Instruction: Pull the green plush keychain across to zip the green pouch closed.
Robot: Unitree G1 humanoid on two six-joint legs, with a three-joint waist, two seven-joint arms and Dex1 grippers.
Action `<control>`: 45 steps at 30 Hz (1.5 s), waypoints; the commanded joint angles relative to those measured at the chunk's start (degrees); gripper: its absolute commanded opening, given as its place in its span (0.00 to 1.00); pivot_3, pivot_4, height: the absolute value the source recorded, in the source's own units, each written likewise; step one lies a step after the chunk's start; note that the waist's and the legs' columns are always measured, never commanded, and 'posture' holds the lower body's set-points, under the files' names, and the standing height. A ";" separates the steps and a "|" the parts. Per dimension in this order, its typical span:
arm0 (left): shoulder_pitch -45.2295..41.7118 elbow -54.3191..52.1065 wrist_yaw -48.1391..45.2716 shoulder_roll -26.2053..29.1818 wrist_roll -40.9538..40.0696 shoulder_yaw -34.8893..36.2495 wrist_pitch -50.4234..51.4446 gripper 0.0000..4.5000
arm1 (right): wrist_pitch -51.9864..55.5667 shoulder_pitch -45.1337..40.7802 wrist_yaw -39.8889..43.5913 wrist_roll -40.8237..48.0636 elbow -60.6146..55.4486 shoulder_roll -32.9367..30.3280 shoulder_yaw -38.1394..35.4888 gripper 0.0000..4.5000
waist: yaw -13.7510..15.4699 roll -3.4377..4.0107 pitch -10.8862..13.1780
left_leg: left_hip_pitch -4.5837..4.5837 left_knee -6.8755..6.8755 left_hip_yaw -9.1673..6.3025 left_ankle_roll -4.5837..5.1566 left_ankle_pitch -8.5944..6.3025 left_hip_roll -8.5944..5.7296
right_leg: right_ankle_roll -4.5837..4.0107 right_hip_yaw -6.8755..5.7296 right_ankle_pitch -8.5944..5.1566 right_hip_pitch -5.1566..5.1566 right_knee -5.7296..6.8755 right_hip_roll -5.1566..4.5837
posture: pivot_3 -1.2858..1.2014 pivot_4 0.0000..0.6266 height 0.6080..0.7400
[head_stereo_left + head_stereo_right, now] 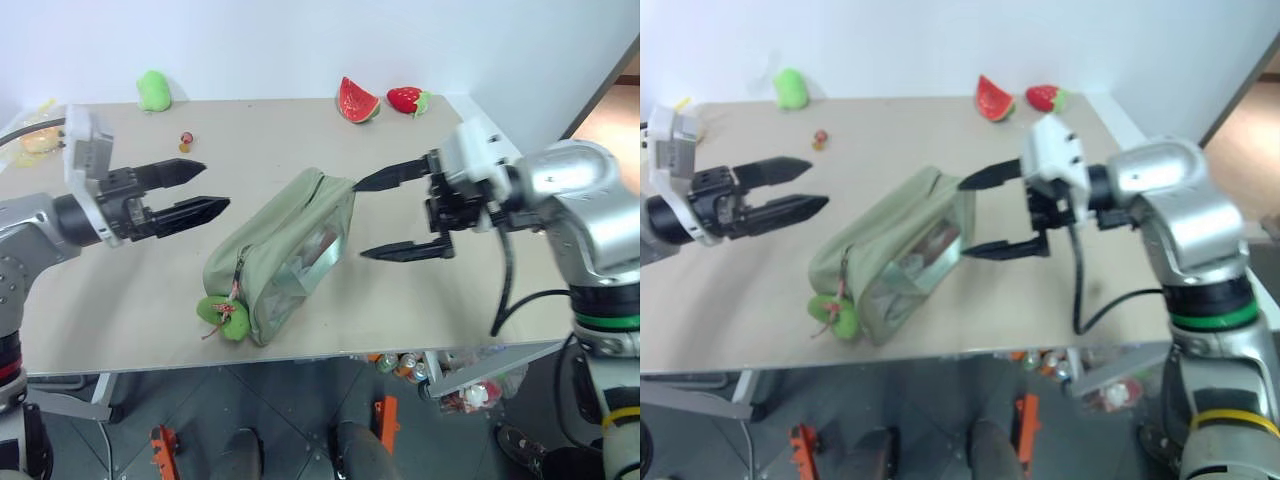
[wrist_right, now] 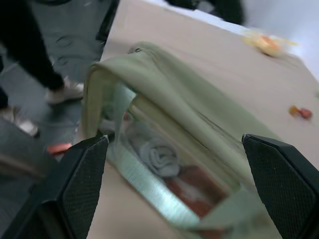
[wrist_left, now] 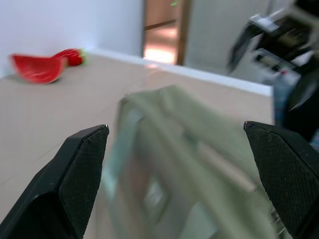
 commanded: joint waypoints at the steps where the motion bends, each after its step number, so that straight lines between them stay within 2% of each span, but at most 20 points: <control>1: -1.52 -1.68 -0.97 0.11 -0.33 -0.56 -0.67 1.00 | -7.78 -4.69 1.39 -6.01 6.11 3.37 3.16 0.99 | 0.01 0.00 0.00 | 0.00 0.01 0.00 0.00 0.00 0.00 | 0.00 0.00 0.00 0.00 0.01 0.00 | 0.52 0.24 1.00; 4: -0.89 -1.85 -1.18 -0.06 0.16 -0.84 -1.22 1.00 | -13.46 -8.20 2.13 -10.01 12.69 7.27 5.52 0.99 | -0.17 0.01 0.01 | -0.07 0.00 0.01 -0.02 0.01 0.00 | -0.01 0.04 0.01 -0.09 0.02 0.00 | 0.52 0.24 1.00; 11: 2.45 -3.71 -0.85 0.38 -0.82 1.29 -1.05 1.00 | -19.14 -9.80 5.51 -13.00 18.47 10.55 7.20 0.99 | -0.10 0.01 0.01 | -0.23 -0.02 -0.02 -0.03 0.01 0.01 | -0.01 0.02 0.01 -0.20 0.08 -0.01 | 0.52 0.24 1.00; 17: 1.64 -6.06 0.58 -0.03 -3.63 1.92 -0.31 1.00 | -21.01 -9.17 6.37 -14.60 21.06 12.33 7.41 0.60 | -0.04 0.01 0.01 | -0.27 0.02 -0.02 -0.04 0.02 0.00 | -0.02 0.02 0.02 -0.23 0.11 0.00 | 0.52 0.24 1.00; 24: -0.81 -6.23 3.92 -1.54 -10.00 3.29 0.82 1.00 | -20.72 -6.98 6.95 -15.35 21.72 12.81 7.48 0.05 | -0.04 0.01 0.01 | -0.24 0.14 -0.02 -0.06 0.03 0.01 | -0.02 0.02 0.02 -0.23 0.25 0.01 | 0.52 0.24 1.00; 25: -1.45 -6.38 4.39 -1.83 -11.58 3.43 1.29 1.00 | -20.64 -6.66 6.96 -15.53 21.75 12.74 7.52 0.02 | -0.04 0.01 0.01 | -0.24 0.14 -0.02 -0.06 0.03 0.01 | -0.02 0.02 0.02 -0.23 0.26 0.01 | 0.52 0.24 1.00; 28: -3.12 -7.44 4.82 -2.24 -13.99 2.41 2.19 1.00 | -20.87 -5.76 6.51 -16.38 22.29 12.59 7.65 0.02 | 0.05 0.00 0.00 | -0.24 0.20 -0.03 -0.06 0.03 0.01 | -0.02 0.01 0.02 -0.21 0.30 0.01 | 0.52 0.24 1.00; 32: -4.06 -7.49 4.60 -2.23 -13.29 0.76 1.87 1.00 | -21.39 -6.07 2.83 -18.38 24.31 13.23 7.09 0.02 | 0.15 0.00 0.00 | -0.20 0.30 -0.02 -0.07 0.04 -0.01 | -0.02 0.03 0.03 -0.19 0.38 0.01 | 0.52 0.24 1.00; 40: -3.48 -5.06 4.13 -1.44 -11.71 1.92 0.51 1.00 | -21.74 -15.15 -4.37 -18.67 33.74 12.41 2.01 0.02 | 0.26 0.01 0.06 | -0.18 0.77 -0.02 -0.11 0.10 -0.02 | -0.06 0.04 0.08 -0.17 0.81 0.05 | 0.52 0.24 1.00; 45: 1.09 -3.77 3.16 1.49 -6.61 3.39 -1.41 1.00 | -20.73 -19.66 -6.31 -18.86 35.56 12.99 0.60 0.02 | -0.32 0.05 0.09 | -0.21 0.75 0.02 -0.11 0.09 -0.02 | -0.05 0.13 0.09 -0.25 0.81 0.06 | 0.52 0.24 1.00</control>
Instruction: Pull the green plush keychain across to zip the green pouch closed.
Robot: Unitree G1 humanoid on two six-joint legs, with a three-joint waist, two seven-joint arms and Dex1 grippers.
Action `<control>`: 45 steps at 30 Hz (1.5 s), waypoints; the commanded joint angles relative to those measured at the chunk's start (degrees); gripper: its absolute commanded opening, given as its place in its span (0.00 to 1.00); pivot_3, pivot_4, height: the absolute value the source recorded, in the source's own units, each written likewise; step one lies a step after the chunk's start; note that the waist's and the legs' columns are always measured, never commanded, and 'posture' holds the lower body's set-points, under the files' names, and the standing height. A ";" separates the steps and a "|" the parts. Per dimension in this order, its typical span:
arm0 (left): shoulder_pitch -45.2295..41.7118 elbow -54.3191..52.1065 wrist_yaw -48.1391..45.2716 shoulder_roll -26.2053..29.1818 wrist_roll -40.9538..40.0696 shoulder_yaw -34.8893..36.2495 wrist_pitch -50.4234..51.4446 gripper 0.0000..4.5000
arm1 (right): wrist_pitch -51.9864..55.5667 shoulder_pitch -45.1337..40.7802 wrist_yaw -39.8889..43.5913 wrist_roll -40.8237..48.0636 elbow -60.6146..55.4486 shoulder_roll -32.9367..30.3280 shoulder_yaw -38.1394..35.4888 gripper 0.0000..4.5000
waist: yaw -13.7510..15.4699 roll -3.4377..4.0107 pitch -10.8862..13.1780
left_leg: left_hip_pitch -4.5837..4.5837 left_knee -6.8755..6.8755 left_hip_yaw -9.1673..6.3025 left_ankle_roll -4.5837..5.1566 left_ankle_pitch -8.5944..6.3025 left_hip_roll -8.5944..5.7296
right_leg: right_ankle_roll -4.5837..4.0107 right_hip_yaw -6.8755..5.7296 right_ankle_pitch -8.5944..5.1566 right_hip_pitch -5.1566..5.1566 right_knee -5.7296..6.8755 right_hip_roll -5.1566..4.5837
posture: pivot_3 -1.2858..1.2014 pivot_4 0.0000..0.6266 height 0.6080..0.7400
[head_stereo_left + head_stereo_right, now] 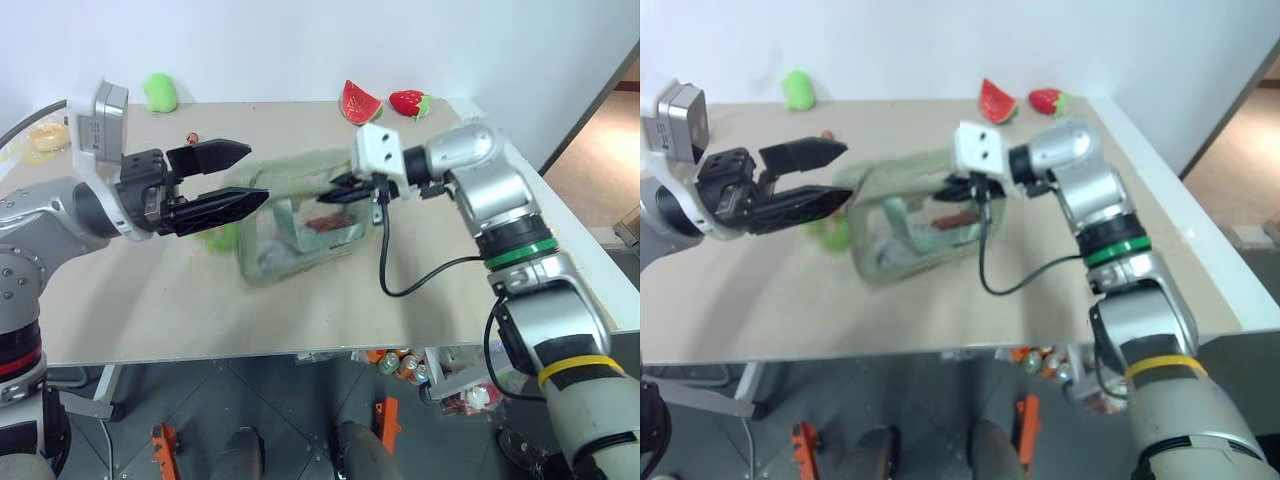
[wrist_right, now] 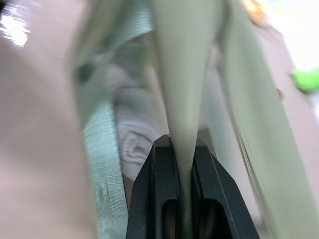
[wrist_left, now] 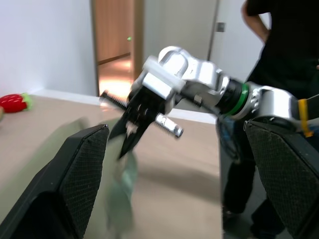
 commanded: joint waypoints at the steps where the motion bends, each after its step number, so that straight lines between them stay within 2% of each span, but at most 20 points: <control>1: 3.18 0.51 -1.36 2.53 4.09 2.94 -2.78 1.00 | -0.30 -3.93 -1.85 0.01 -1.15 0.44 -2.43 0.02 | -0.56 0.01 0.01 | -0.01 -0.07 0.06 0.04 -0.02 0.02 | -0.02 0.07 -0.01 -0.09 0.02 0.03 | 0.52 0.24 1.00; 6: 6.12 3.09 -1.85 3.81 6.23 6.03 -4.10 1.00 | 2.25 -2.05 -2.99 -2.25 -4.46 2.32 -0.20 0.02 | -1.23 0.02 0.02 | -0.10 -0.34 0.06 0.09 -0.06 0.10 | -0.06 0.09 -0.08 -0.32 0.06 0.11 | 0.52 0.24 1.00; 12: 6.39 2.81 -1.62 3.33 6.15 6.54 -3.81 1.00 | 8.12 0.77 -7.21 -7.02 -5.34 6.24 3.29 0.02 | -1.23 0.01 0.01 | -0.10 -0.42 0.06 0.08 -0.06 0.10 | -0.05 0.09 -0.11 -0.33 0.06 0.10 | 0.52 0.24 1.00; 18: 6.17 1.77 -1.37 2.87 5.63 5.75 -3.42 1.00 | 13.85 0.67 -11.47 -7.54 -3.92 9.91 2.34 0.02 | -1.27 0.00 0.00 | -0.08 -0.38 0.05 0.00 0.00 0.09 | -0.10 0.09 -0.08 -0.31 0.08 0.10 | 0.52 0.24 1.00; 24: 5.27 1.59 -2.01 2.53 5.50 4.61 -3.51 1.00 | 18.96 0.51 -8.96 -3.04 -5.30 10.20 -0.49 0.47 | -1.28 0.00 0.00 | -0.05 -0.37 0.05 0.01 0.01 0.11 | -0.12 0.09 -0.05 -0.31 0.11 0.12 | 0.52 0.24 1.00; 27: 4.85 1.27 -1.82 2.00 5.40 3.75 -3.44 1.00 | 23.98 -0.11 -2.50 3.12 -8.28 8.17 -3.56 0.70 | -1.28 0.01 0.01 | -0.08 -0.37 0.05 0.01 0.01 0.10 | -0.11 0.09 -0.06 -0.31 0.11 0.12 | 0.52 0.24 1.00; 32: 5.08 1.01 -1.63 1.34 5.24 3.00 -3.41 1.00 | 25.89 -2.99 -0.25 9.38 -6.44 3.92 -10.39 0.70 | -1.26 0.01 0.02 | -0.11 -0.38 0.05 0.02 -0.01 0.10 | -0.06 0.09 -0.09 -0.32 0.09 0.10 | 0.52 0.24 1.00; 35: 5.39 0.99 -1.60 1.30 5.26 3.28 -3.16 1.00 | 24.14 -3.82 -0.88 9.78 -3.40 0.68 -12.70 0.70 | -1.26 0.00 0.02 | -0.10 -0.39 0.05 0.04 -0.02 0.10 | -0.07 0.08 -0.09 -0.32 0.09 0.12 | 0.52 0.24 1.00; 40: 6.16 1.39 -1.34 2.00 4.99 5.13 -2.73 1.00 | 19.23 -0.36 -0.58 7.06 -2.26 -5.61 -12.31 0.70 | -1.27 0.00 0.02 | -0.09 -0.38 0.10 0.04 -0.02 0.10 | -0.07 0.13 -0.10 -0.32 0.08 0.11 | 0.52 0.24 1.00; 45: 6.87 2.10 -1.01 2.85 4.75 7.31 -2.23 1.00 | 16.26 5.48 -1.41 3.82 -2.55 -8.89 -10.41 0.70 | -1.31 0.00 0.03 | -0.08 -0.39 0.23 0.05 -0.02 0.10 | -0.06 0.25 -0.10 -0.35 0.08 0.11 | 0.52 0.24 1.00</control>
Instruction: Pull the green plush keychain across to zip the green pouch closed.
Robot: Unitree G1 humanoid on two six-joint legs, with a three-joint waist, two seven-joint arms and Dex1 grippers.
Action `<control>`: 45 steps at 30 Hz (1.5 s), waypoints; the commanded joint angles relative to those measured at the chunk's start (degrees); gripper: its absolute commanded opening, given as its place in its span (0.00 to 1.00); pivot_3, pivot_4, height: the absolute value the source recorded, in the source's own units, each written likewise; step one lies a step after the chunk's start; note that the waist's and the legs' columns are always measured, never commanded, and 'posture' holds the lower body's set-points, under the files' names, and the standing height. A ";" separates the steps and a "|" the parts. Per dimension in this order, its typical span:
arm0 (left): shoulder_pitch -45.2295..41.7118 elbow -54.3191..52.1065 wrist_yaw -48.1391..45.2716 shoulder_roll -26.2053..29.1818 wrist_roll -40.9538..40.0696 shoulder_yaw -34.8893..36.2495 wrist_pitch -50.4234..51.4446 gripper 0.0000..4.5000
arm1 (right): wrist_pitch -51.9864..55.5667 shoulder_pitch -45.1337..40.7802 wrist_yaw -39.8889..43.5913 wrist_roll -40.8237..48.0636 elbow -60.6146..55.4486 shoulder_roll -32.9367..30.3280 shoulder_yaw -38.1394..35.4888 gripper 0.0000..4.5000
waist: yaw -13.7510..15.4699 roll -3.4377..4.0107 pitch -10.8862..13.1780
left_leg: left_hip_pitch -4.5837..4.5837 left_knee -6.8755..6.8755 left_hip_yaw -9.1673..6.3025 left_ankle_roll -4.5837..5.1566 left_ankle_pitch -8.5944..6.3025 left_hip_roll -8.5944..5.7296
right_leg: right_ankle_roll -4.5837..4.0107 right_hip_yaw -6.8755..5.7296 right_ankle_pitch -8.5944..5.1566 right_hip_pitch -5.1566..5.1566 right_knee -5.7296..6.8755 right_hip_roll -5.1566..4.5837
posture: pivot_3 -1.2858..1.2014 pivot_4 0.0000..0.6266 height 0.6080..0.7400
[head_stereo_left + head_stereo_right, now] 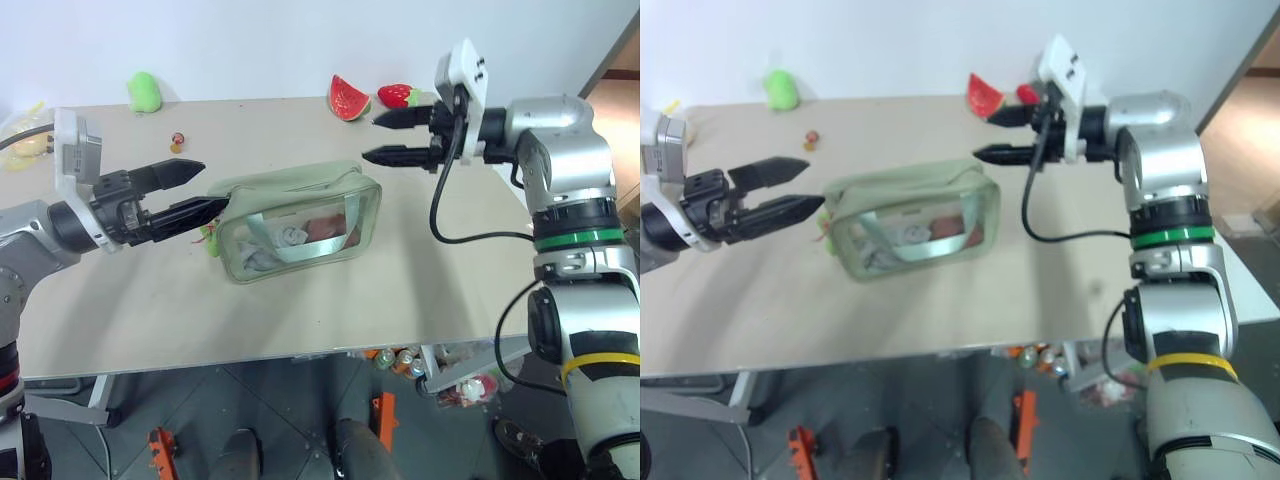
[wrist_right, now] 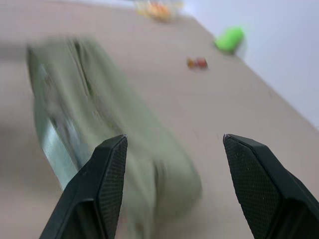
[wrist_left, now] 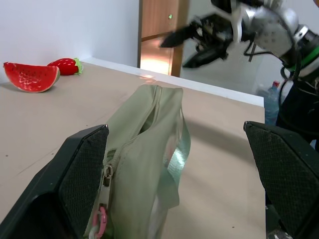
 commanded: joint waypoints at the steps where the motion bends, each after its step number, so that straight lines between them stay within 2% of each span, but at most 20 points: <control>1: 0.04 -0.34 0.18 1.63 -1.06 3.61 -0.01 1.00 | -2.24 2.02 -0.76 -2.17 -0.85 -1.48 0.98 0.70 | -0.15 0.00 0.00 | 0.01 0.00 0.05 0.00 0.00 0.00 | 0.00 0.04 0.00 -0.02 0.00 0.00 | 0.52 0.24 1.00; 11: 0.58 -0.03 1.45 1.60 -1.45 4.79 0.98 1.00 | -3.13 4.65 -2.30 -3.90 0.70 1.98 2.69 0.70 | -0.21 0.00 0.03 | 0.06 0.02 0.18 0.01 0.00 0.00 | 0.05 0.18 0.03 -0.03 0.01 0.01 | 0.52 0.24 1.00; 14: 1.47 -0.16 1.84 1.34 -1.07 4.86 0.76 1.00 | -2.71 4.63 -2.49 -3.64 0.59 2.95 2.97 0.52 | -0.21 0.00 0.03 | 0.05 0.02 0.19 0.01 -0.01 0.00 | 0.05 0.19 0.03 -0.03 0.00 0.00 | 0.52 0.24 1.00; 20: 3.76 -0.20 2.63 1.04 -0.85 5.66 0.43 1.00 | -1.65 6.22 -0.59 -2.35 -2.60 2.91 2.87 0.04 | -0.20 0.00 0.03 | 0.04 0.01 0.18 0.01 -0.01 0.00 | 0.05 0.18 0.02 -0.02 0.00 0.00 | 0.52 0.24 1.00; 21: 4.31 0.03 2.81 1.07 -0.52 5.85 0.32 1.00 | -1.34 6.53 -0.39 -2.13 -3.27 2.81 2.80 0.02 | -0.25 0.00 0.03 | 0.06 0.01 0.19 0.01 -0.01 0.00 | 0.05 0.19 0.03 -0.02 0.00 0.00 | 0.52 0.24 1.00; 26: 7.14 5.23 5.27 1.16 3.19 6.78 -0.16 1.00 | 0.04 7.49 -1.47 -2.10 -4.96 2.68 2.63 0.02 | -0.43 0.01 0.03 | 0.19 0.01 0.24 0.02 -0.01 0.07 | 0.01 0.25 0.05 -0.02 0.05 0.10 | 0.52 0.24 1.00; 33: 10.52 15.55 7.76 1.70 15.77 2.53 -4.83 1.00 | 1.46 8.95 -3.48 -2.02 -6.57 2.87 2.72 0.02 | -0.39 -0.03 0.02 | 0.19 0.01 0.28 0.02 -0.01 0.11 | -0.02 0.29 0.07 -0.01 0.03 0.14 | 0.52 0.24 1.00; 39: 13.51 13.39 2.61 1.66 18.39 -0.52 -6.62 1.00 | 1.84 9.66 -4.37 -2.02 -7.64 2.89 2.74 0.02 | -0.39 -0.03 0.01 | 0.19 -0.02 0.31 0.02 -0.02 0.13 | -0.01 0.31 0.06 -0.03 0.03 0.14 | 0.52 0.24 1.00; 45: 8.30 16.01 3.81 -1.31 17.95 -1.92 -4.67 1.00 | 2.33 10.59 -4.79 -1.69 -9.08 2.70 2.60 0.02 | -0.26 -0.05 0.00 | 0.20 0.00 0.31 0.03 -0.02 0.12 | 0.00 0.31 0.08 -0.01 0.03 0.13 | 0.52 0.24 1.00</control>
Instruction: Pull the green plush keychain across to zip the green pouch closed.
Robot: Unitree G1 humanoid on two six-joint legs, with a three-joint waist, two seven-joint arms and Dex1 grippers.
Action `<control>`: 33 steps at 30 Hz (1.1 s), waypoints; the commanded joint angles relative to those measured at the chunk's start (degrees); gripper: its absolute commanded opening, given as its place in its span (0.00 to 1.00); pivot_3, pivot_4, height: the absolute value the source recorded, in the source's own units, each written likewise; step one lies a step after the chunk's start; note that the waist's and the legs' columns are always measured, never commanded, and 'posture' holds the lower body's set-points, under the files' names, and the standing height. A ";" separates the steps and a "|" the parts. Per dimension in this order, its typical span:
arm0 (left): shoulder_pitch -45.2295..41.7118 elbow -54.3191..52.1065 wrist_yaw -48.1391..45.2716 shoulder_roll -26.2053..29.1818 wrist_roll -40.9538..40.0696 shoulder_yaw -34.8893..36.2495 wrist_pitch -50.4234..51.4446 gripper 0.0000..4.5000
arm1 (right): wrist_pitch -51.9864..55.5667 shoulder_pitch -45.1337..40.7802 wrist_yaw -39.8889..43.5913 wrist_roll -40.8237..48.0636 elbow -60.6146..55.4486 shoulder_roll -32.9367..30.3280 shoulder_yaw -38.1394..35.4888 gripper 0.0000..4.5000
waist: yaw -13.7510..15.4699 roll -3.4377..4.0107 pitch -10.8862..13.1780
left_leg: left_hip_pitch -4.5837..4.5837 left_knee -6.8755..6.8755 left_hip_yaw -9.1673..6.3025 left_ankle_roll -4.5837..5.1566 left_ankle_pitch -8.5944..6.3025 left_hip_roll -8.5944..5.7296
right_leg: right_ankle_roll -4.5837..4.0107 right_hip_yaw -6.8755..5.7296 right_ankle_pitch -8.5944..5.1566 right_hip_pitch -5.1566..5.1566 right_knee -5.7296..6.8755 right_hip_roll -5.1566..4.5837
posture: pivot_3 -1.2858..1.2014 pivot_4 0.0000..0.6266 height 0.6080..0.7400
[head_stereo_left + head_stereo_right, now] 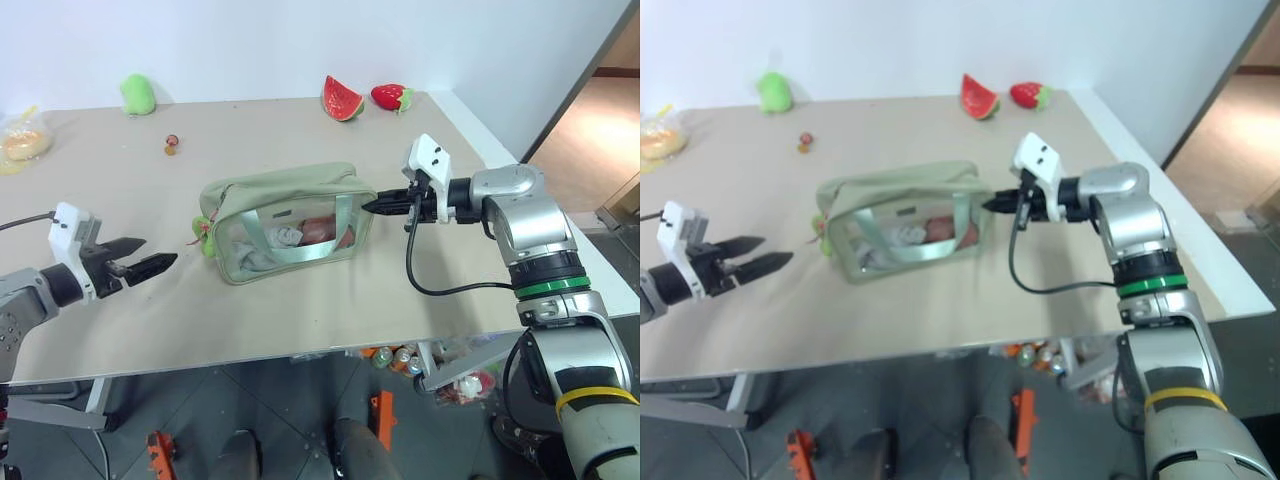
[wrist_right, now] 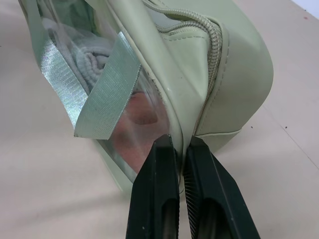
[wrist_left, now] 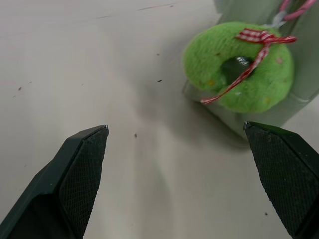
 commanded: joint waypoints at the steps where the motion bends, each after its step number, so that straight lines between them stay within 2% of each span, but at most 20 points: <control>1: -3.88 1.24 1.59 -1.49 0.05 -0.32 0.69 1.00 | 0.28 0.47 0.02 1.08 -2.95 -0.14 -0.73 0.02 | -0.04 -0.01 -0.01 | 0.00 0.02 0.01 0.00 0.00 0.00 | 0.01 0.00 0.03 0.01 0.00 0.00 | 0.52 0.24 1.00; 9: -5.23 1.38 0.67 -4.25 1.96 -4.79 0.82 1.00 | 1.08 1.37 -0.68 1.42 -4.85 -0.66 -1.03 0.02 | -0.23 -0.01 -0.01 | 0.01 0.01 0.04 0.01 -0.01 0.00 | 0.04 0.04 0.03 0.00 0.00 0.01 | 0.52 0.24 1.00; 15: -9.61 4.96 1.29 -6.77 4.18 -7.39 0.53 1.00 | 1.25 1.62 -0.95 1.61 -5.41 -0.90 -1.11 0.02 | -0.19 -0.01 -0.01 | 0.01 0.03 0.04 0.01 0.00 0.00 | 0.04 0.04 0.05 0.01 0.00 0.01 | 0.52 0.24 1.00; 21: -10.78 5.42 -1.75 -6.91 5.30 -9.58 1.09 1.00 | 1.32 1.64 -1.38 1.94 -5.79 -0.91 -1.00 0.02 | -0.21 -0.01 -0.01 | 0.01 0.02 0.04 0.02 -0.01 0.00 | 0.06 0.05 0.05 0.01 0.00 0.01 | 0.52 0.24 1.00; 25: -11.15 4.91 -2.53 -6.92 5.05 -9.26 1.36 1.00 | 1.41 1.68 -1.48 2.04 -6.02 -0.91 -1.00 0.02 | -0.20 -0.01 -0.01 | -0.01 0.02 0.04 0.01 -0.01 -0.02 | 0.06 0.06 0.05 0.01 -0.01 0.00 | 0.52 0.24 1.00; 32: -15.66 10.41 0.57 -8.86 5.79 -8.35 1.10 1.00 | 0.94 1.60 -1.73 2.01 -5.44 -0.47 -0.98 0.02 | -0.19 -0.01 -0.01 | 0.00 0.04 0.04 0.01 0.00 -0.02 | 0.07 0.06 0.05 0.01 0.00 0.00 | 0.52 0.24 1.00; 33: -16.25 11.05 1.03 -9.28 5.82 -8.20 1.14 0.95 | 0.92 1.55 -1.78 2.01 -5.39 -0.38 -0.95 0.01 | -0.19 -0.01 -0.01 | 0.00 0.04 0.04 0.01 0.00 -0.02 | 0.07 0.06 0.05 0.01 -0.01 0.00 | 0.52 0.24 1.00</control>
